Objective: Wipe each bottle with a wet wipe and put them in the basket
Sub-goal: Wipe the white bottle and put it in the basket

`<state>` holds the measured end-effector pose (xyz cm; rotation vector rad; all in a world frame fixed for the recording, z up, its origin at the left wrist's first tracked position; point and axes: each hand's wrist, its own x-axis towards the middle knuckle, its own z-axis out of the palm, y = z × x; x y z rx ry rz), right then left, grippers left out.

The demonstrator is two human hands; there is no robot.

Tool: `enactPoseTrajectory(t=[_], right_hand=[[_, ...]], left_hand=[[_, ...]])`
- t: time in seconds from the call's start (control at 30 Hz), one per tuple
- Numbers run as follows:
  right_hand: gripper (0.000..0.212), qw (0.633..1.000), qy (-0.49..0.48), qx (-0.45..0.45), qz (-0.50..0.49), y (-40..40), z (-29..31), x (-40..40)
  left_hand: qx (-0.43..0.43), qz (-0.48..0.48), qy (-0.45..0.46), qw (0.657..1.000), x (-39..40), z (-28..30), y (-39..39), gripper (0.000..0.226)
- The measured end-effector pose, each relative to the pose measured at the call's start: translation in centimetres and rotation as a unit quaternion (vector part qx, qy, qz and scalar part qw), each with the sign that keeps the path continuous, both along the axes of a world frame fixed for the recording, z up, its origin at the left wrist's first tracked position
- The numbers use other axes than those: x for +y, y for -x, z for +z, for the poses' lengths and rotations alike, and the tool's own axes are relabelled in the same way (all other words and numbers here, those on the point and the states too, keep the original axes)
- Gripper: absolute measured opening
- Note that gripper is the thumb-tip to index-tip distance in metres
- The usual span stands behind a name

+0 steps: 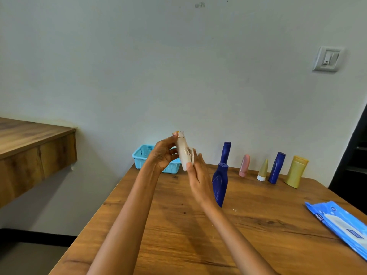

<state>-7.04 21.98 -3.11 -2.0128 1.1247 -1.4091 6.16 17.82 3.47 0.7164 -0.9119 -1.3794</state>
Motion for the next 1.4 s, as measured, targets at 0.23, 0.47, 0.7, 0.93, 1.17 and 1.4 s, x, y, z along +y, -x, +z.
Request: enactPoseTrajectory(t=[0.23, 0.47, 0.7, 0.93, 1.17, 1.4], right_hand=[[0.052, 0.999, 0.021, -0.043, 0.009, -0.3, -0.6, 0.0], [0.04, 0.993, 0.036, -0.107, -0.04, 1.8, -0.1, 0.6], [0.037, 0.994, 0.105, 0.009, -0.03, -0.6, 4.7, -2.6], [0.048, 0.971, 0.206, 0.122, -0.017, 0.8, -1.2, -1.0], [0.041, 0.973, 0.218, 0.041, -0.057, 1.1, 2.0, -1.5], [0.036, 0.962, 0.238, 0.131, -0.023, -0.1, 0.1, -1.3]], left_hand=[[-0.077, 0.06, -0.01, 0.995, -0.5, 0.3, 0.2, 0.031], [-0.064, 0.059, -0.042, 0.995, -0.4, -0.3, -1.1, 0.021], [-0.083, 0.059, -0.045, 0.994, -0.2, -0.1, 0.2, 0.009], [-0.066, 0.078, -0.059, 0.993, -0.5, -0.1, -0.6, 0.024], [-0.088, 0.071, -0.061, 0.992, -0.5, -0.4, 0.0, 0.024], [-0.041, 0.034, -0.047, 0.997, -0.2, 0.1, -0.6, 0.02]])
